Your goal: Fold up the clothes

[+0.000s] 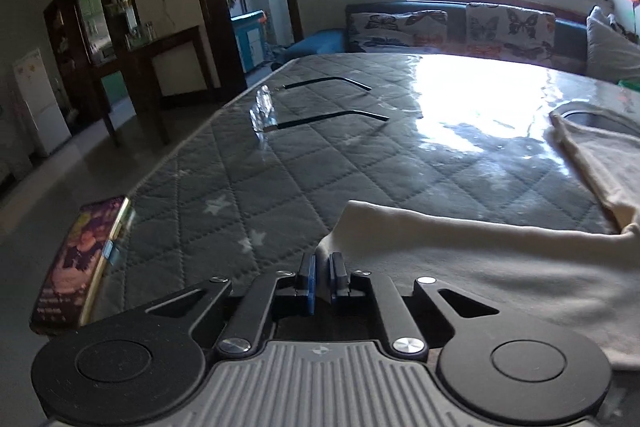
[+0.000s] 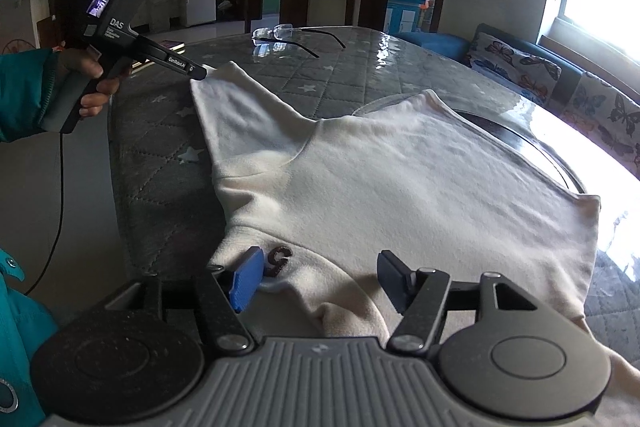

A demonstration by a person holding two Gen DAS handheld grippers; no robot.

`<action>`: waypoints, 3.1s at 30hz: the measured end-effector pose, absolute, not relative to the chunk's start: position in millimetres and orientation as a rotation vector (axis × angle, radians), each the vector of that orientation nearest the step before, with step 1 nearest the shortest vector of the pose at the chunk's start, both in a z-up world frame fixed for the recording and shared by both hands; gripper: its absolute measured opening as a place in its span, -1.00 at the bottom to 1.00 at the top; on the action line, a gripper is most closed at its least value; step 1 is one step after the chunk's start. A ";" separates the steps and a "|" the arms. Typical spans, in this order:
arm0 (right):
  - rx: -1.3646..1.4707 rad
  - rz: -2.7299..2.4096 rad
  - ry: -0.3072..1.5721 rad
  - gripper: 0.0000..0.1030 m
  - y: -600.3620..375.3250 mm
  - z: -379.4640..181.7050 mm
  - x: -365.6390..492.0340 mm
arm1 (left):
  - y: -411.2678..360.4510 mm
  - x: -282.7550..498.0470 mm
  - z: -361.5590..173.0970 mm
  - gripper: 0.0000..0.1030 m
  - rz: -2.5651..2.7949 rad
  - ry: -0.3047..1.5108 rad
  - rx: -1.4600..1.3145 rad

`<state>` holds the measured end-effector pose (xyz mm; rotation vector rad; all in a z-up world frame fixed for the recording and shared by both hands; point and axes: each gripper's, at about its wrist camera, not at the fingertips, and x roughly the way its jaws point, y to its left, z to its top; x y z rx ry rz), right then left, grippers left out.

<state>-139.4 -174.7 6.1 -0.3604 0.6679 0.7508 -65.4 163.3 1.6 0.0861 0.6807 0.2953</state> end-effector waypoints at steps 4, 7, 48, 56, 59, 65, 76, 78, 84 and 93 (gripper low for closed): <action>-0.360 0.745 0.666 0.32 -174.9 5.8 -139.3 | 163.7 -62.5 3.1 -0.81 0.318 0.694 0.085; -0.368 0.746 0.662 0.32 -174.7 6.7 -139.7 | 161.8 -64.4 8.5 -0.68 0.297 0.703 0.068; -0.346 0.748 0.655 0.39 -176.4 3.7 -139.7 | 7.3 4.9 6.8 -0.53 -0.300 0.766 0.059; -0.338 0.754 0.659 0.41 -177.2 3.1 -137.8 | -3.7 19.3 16.1 -0.45 -0.337 0.750 0.054; -0.334 0.754 0.660 0.41 -177.5 2.9 -137.7 | -5.8 33.9 7.4 -0.43 -0.326 0.784 0.062; -0.329 0.757 0.661 0.42 -177.9 2.3 -136.9 | -0.8 53.9 9.3 -0.42 -0.296 0.789 0.039; -0.308 0.763 0.668 0.46 -179.6 1.1 -133.9 | -7.8 102.9 5.9 -0.30 -0.271 0.806 0.006; -0.305 0.764 0.668 0.47 -179.8 0.6 -133.7 | -6.7 109.6 7.3 -0.24 -0.267 0.801 -0.007; -0.291 0.764 0.674 0.51 -181.0 -0.7 -132.4 | -3.7 132.1 5.8 -0.10 -0.227 0.782 -0.041; -0.293 0.749 0.676 0.51 -178.6 0.1 -134.2 | 22.6 115.2 19.1 -0.05 -0.138 0.766 -0.035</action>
